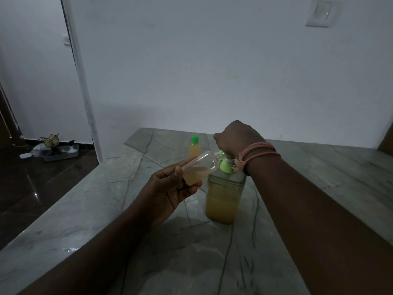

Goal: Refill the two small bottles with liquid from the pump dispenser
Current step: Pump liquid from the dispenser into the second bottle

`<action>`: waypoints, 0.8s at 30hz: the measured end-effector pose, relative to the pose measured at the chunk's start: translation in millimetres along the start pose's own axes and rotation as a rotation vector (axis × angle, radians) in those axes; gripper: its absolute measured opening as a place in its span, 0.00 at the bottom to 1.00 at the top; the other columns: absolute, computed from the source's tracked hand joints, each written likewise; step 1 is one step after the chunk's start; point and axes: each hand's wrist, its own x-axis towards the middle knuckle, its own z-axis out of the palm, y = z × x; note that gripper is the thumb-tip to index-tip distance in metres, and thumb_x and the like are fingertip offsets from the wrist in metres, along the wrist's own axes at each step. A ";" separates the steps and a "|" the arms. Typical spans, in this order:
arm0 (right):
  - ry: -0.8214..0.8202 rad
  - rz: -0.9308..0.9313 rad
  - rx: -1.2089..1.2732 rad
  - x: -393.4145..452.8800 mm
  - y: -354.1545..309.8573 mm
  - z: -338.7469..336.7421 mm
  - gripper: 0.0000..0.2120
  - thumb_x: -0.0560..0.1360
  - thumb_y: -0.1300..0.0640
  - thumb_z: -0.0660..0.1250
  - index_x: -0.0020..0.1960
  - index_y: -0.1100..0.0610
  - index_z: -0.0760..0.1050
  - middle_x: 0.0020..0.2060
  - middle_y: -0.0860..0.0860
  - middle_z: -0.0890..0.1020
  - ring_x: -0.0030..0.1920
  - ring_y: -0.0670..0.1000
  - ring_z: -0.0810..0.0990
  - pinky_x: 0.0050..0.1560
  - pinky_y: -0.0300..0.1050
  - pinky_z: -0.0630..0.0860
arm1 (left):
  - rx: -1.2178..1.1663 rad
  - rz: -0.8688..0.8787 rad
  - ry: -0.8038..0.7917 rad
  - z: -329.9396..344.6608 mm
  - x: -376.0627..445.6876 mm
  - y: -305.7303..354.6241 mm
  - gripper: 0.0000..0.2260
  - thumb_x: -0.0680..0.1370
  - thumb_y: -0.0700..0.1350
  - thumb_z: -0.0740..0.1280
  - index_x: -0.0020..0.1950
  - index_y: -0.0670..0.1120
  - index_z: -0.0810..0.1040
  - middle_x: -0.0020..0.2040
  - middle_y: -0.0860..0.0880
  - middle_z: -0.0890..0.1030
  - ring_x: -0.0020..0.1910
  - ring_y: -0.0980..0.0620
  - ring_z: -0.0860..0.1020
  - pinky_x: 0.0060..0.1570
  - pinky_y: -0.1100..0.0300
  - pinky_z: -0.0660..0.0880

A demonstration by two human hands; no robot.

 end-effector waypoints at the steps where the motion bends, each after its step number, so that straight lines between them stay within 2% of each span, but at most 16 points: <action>1: 0.026 -0.024 -0.024 -1.3 -1.2 -2.1 0.15 0.72 0.48 0.65 0.32 0.54 0.65 0.30 0.50 0.70 0.30 0.51 0.68 0.36 0.43 0.67 | 0.004 -0.003 0.005 0.9 -0.2 -0.1 0.19 0.75 0.49 0.71 0.65 0.45 0.82 0.58 0.41 0.83 0.49 0.47 0.83 0.46 0.60 0.81; 4: 0.131 -0.109 -0.081 -3.5 -1.5 -4.6 0.17 0.73 0.45 0.63 0.32 0.53 0.64 0.29 0.49 0.68 0.32 0.53 0.71 0.35 0.43 0.65 | 0.009 -0.004 -0.017 2.9 -0.5 0.5 0.23 0.72 0.51 0.75 0.65 0.45 0.81 0.61 0.40 0.82 0.50 0.46 0.84 0.47 0.60 0.81; 8: 0.054 -0.022 0.050 0.2 2.1 1.6 0.17 0.73 0.46 0.64 0.32 0.53 0.63 0.30 0.50 0.69 0.37 0.55 0.73 0.40 0.45 0.69 | 0.008 0.007 -0.028 -0.4 1.0 0.0 0.28 0.70 0.54 0.79 0.67 0.44 0.80 0.61 0.40 0.82 0.51 0.46 0.83 0.48 0.60 0.81; 10: 0.012 0.029 0.054 0.7 3.2 4.3 0.17 0.73 0.47 0.65 0.32 0.54 0.63 0.30 0.51 0.69 0.37 0.55 0.72 0.40 0.45 0.70 | -0.013 0.007 -0.030 -2.6 1.1 -1.0 0.26 0.72 0.53 0.77 0.67 0.43 0.80 0.61 0.40 0.82 0.51 0.46 0.83 0.48 0.60 0.81; 13: 0.013 0.013 0.038 1.1 2.3 3.4 0.16 0.72 0.47 0.66 0.32 0.54 0.66 0.30 0.51 0.70 0.31 0.52 0.70 0.38 0.45 0.69 | -0.011 0.002 -0.015 -1.5 0.4 -0.4 0.19 0.76 0.49 0.70 0.66 0.44 0.81 0.60 0.40 0.82 0.50 0.47 0.83 0.47 0.60 0.81; 15: 0.039 -0.018 -0.009 0.5 0.7 -1.1 0.17 0.72 0.45 0.64 0.32 0.54 0.66 0.29 0.50 0.70 0.30 0.51 0.69 0.35 0.43 0.67 | 0.000 -0.004 -0.019 1.5 0.2 0.9 0.21 0.74 0.50 0.73 0.66 0.44 0.81 0.60 0.39 0.82 0.50 0.47 0.83 0.47 0.60 0.81; 18: 0.090 -0.056 -0.037 1.6 0.7 -1.8 0.17 0.72 0.43 0.63 0.32 0.53 0.66 0.29 0.49 0.71 0.30 0.51 0.70 0.33 0.42 0.66 | -0.002 0.001 -0.032 2.3 -0.6 1.3 0.30 0.69 0.54 0.80 0.67 0.43 0.79 0.61 0.39 0.82 0.51 0.46 0.83 0.47 0.60 0.81; 21: 0.013 0.003 0.057 3.8 3.1 3.8 0.15 0.71 0.46 0.64 0.33 0.54 0.67 0.31 0.51 0.73 0.34 0.53 0.74 0.36 0.44 0.68 | -0.018 0.006 -0.035 0.9 0.7 1.0 0.30 0.69 0.54 0.80 0.67 0.42 0.80 0.61 0.39 0.82 0.51 0.46 0.83 0.48 0.59 0.81; 24: -0.023 0.029 0.038 2.1 2.4 3.6 0.14 0.71 0.47 0.66 0.33 0.55 0.67 0.31 0.51 0.73 0.31 0.51 0.71 0.35 0.44 0.67 | -0.028 0.009 -0.037 0.2 0.9 0.8 0.29 0.70 0.53 0.79 0.66 0.42 0.80 0.62 0.38 0.81 0.51 0.46 0.84 0.48 0.59 0.81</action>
